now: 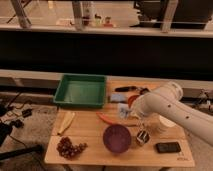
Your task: Place towel in paper cup
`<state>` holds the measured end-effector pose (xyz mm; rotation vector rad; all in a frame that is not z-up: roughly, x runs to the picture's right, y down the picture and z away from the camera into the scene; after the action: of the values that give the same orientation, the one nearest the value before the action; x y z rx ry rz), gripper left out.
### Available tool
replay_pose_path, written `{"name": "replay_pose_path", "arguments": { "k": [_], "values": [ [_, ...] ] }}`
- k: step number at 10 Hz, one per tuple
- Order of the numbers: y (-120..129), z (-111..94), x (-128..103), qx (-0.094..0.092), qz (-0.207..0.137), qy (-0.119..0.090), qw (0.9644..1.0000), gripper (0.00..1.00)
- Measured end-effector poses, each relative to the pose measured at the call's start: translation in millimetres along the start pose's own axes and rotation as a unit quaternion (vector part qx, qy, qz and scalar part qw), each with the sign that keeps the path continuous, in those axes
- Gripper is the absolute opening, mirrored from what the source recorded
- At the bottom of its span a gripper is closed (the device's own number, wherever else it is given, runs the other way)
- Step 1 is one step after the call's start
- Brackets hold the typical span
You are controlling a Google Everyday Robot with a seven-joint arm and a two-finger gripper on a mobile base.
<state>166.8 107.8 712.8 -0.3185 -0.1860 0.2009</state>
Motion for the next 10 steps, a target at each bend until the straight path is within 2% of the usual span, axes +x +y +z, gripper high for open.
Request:
{"name": "replay_pose_path", "arguments": {
  "k": [2, 3, 6, 8, 10],
  "values": [
    [-1.1, -16.9, 55.2, 0.024, 0.052, 0.026, 0.998, 0.02],
    [-0.4, -21.3, 72.3, 0.029, 0.069, 0.035, 0.9966, 0.02],
    [2.5, -34.4, 148.7, 0.048, 0.134, 0.08, 0.9866, 0.02],
    [3.7, -33.0, 181.6, 0.055, 0.16, 0.108, 0.9796, 0.02],
    [4.5, -25.5, 198.1, 0.06, 0.174, 0.126, 0.9748, 0.02]
  ]
}}
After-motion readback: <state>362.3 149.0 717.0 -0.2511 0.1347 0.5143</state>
